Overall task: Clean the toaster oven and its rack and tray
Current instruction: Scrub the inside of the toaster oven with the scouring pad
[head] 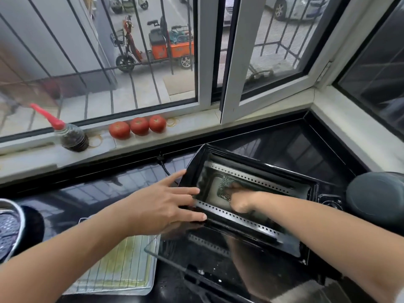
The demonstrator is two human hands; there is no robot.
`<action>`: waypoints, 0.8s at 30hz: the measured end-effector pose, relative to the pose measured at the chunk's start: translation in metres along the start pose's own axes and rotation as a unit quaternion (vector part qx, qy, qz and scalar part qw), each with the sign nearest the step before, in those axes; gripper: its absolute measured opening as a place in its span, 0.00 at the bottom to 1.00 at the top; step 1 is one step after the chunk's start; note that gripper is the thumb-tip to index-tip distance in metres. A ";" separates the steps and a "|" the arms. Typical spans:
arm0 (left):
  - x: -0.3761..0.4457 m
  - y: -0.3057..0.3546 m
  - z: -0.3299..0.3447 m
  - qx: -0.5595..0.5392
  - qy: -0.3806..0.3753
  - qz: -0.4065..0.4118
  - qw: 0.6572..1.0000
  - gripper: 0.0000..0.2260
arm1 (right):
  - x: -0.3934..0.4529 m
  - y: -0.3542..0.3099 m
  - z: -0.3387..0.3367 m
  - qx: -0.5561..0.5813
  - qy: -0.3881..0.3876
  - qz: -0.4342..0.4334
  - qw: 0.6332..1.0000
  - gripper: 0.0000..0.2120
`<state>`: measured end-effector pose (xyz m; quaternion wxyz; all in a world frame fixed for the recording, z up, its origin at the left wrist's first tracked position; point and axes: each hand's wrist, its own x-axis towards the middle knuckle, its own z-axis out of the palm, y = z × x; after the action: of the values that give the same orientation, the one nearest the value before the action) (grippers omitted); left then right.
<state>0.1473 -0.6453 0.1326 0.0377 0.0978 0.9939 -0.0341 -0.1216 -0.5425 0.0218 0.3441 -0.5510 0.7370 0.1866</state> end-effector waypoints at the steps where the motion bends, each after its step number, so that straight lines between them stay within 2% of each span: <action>1: 0.004 -0.003 -0.001 0.009 -0.005 0.011 1.000 0.20 | 0.001 -0.001 -0.001 -0.001 0.013 -0.007 1.000 0.34; 3: 0.012 -0.011 0.000 0.025 -0.008 0.026 0.999 0.20 | 0.007 -0.003 -0.002 -0.002 0.041 -0.009 0.999 0.38; 7: 0.019 -0.022 0.003 0.028 -0.020 0.018 0.999 0.29 | 0.019 -0.010 -0.002 -0.041 0.100 -0.046 0.993 0.34; 10: 0.018 -0.020 0.011 -0.021 -0.017 0.013 1.000 0.24 | 0.028 -0.005 0.000 -0.057 0.137 -0.052 0.988 0.36; 11: 0.018 -0.019 0.013 -0.037 -0.013 0.007 0.999 0.23 | 0.029 -0.004 0.001 -0.067 0.138 -0.063 0.986 0.35; 14: 0.020 -0.021 0.016 -0.077 0.002 -0.003 0.997 0.17 | 0.028 -0.004 0.003 -0.125 0.072 -0.132 0.981 0.23; 16: 0.021 -0.021 0.017 -0.088 0.014 -0.004 0.996 0.15 | 0.025 -0.003 0.001 -0.131 0.041 -0.145 0.980 0.22; 19: 0.020 -0.021 0.020 -0.093 0.018 -0.012 0.995 0.16 | 0.032 0.006 -0.002 -0.121 0.146 -0.121 0.974 0.32; 20: 0.021 -0.022 0.020 -0.102 0.019 -0.012 0.995 0.17 | 0.030 0.003 0.000 -0.127 0.152 -0.115 0.973 0.32; 22: 0.023 -0.023 0.019 -0.113 0.030 -0.008 0.993 0.15 | 0.025 -0.001 0.005 -0.171 0.113 -0.134 0.970 0.24; 24: 0.025 -0.022 0.017 -0.123 0.035 -0.016 0.992 0.15 | 0.019 0.000 0.004 -0.156 0.093 -0.156 0.971 0.22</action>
<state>0.1192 -0.6634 0.1151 0.0141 0.0774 0.9927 0.0917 -0.1233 -0.5530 0.0061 0.2092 -0.7208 0.6325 0.1914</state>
